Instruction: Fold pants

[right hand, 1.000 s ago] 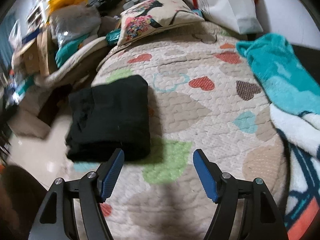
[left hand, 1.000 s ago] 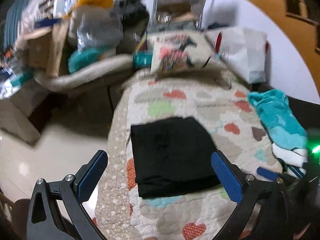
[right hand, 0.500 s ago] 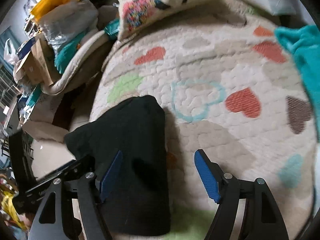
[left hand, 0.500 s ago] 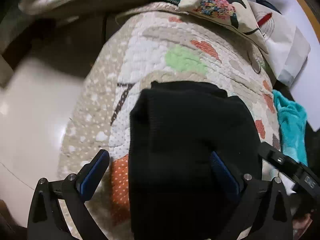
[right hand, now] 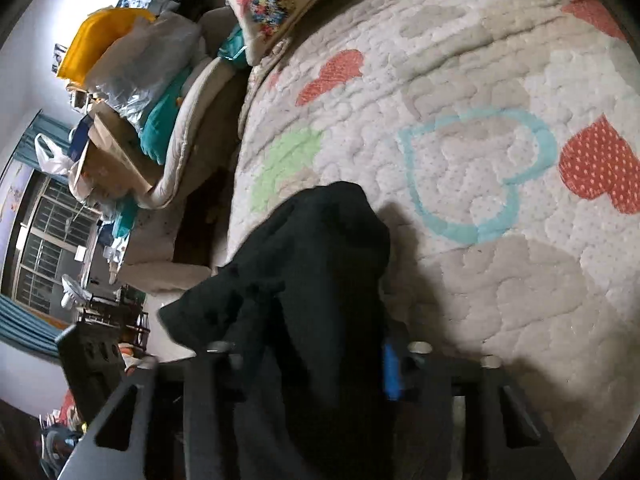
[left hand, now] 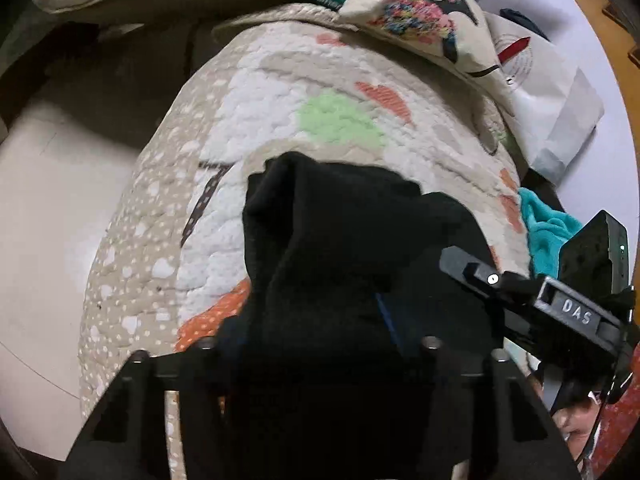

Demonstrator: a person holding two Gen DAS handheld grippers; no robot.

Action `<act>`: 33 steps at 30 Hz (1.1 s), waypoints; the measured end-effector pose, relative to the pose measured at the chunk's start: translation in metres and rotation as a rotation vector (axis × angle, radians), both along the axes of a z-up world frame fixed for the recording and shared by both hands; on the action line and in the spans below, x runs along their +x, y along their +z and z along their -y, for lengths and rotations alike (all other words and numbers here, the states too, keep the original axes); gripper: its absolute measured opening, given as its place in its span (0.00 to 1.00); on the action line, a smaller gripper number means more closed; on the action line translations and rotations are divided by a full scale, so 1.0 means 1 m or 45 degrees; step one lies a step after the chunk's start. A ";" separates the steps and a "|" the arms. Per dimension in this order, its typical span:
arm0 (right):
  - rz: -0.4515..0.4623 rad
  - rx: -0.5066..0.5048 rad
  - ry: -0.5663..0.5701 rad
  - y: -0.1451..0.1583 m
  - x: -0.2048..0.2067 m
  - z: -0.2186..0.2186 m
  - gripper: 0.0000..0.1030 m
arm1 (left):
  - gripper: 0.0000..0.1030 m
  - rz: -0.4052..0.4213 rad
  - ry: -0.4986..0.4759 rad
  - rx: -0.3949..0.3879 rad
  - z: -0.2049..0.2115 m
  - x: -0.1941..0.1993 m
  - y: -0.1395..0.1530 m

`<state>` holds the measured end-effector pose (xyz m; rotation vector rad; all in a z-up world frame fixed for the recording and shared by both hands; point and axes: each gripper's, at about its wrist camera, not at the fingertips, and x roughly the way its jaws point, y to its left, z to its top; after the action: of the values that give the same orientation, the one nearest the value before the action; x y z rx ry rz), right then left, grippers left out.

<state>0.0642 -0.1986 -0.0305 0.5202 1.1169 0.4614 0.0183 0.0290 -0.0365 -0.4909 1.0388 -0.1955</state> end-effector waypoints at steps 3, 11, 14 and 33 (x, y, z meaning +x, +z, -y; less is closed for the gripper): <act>0.038 -0.027 0.016 0.016 0.003 -0.004 0.28 | 0.42 -0.005 -0.012 -0.032 0.003 0.010 0.008; 0.182 -0.137 -0.008 0.060 0.037 0.000 0.27 | 0.41 0.041 -0.034 -0.046 0.020 0.066 0.023; 0.183 -0.149 -0.053 0.060 0.055 0.011 0.26 | 0.41 0.059 -0.058 -0.018 0.031 0.093 0.025; 0.026 -0.012 -0.308 -0.011 0.107 0.086 0.59 | 0.59 0.018 -0.072 -0.332 0.018 0.151 -0.018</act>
<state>0.1710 -0.2845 -0.0415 0.6324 1.0210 0.2499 0.1696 0.0114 -0.0544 -0.6947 1.0190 -0.3873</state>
